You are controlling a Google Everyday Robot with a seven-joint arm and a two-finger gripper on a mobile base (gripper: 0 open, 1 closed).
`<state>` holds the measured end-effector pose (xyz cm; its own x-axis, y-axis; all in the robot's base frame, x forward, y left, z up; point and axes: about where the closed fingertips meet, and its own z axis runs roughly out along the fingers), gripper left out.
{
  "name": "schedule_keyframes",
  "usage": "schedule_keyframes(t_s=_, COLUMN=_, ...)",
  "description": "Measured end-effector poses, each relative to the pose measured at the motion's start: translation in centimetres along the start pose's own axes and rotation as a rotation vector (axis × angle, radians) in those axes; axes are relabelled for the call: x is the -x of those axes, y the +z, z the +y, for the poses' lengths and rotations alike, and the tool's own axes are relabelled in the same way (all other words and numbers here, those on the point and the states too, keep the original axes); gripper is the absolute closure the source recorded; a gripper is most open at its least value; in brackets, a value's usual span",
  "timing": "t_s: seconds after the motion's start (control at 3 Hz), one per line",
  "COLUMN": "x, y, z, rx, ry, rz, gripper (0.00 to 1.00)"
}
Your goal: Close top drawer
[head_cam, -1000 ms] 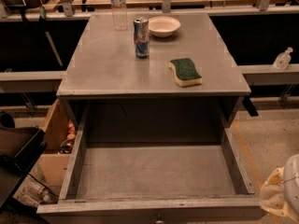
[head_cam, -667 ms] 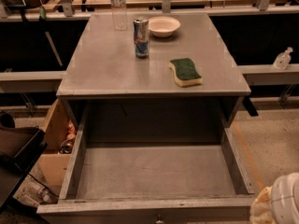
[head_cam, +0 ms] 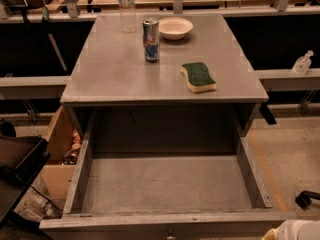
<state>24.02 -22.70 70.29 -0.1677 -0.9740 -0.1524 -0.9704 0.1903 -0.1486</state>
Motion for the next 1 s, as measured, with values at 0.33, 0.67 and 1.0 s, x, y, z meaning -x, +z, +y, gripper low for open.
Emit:
schedule_keyframes(t_s=0.33, x=0.8, y=2.0, z=0.0, rx=-0.016, ry=-0.046, rz=-0.036, gripper=1.0)
schedule_keyframes(t_s=0.67, x=2.1, y=3.7, z=-1.0, rx=-0.031, ry=-0.098, rz=-0.072, gripper=1.0)
schedule_keyframes(t_s=1.0, x=3.0, y=5.5, z=-2.8, rx=-0.044, ry=-0.135, rz=-0.091, gripper=1.0)
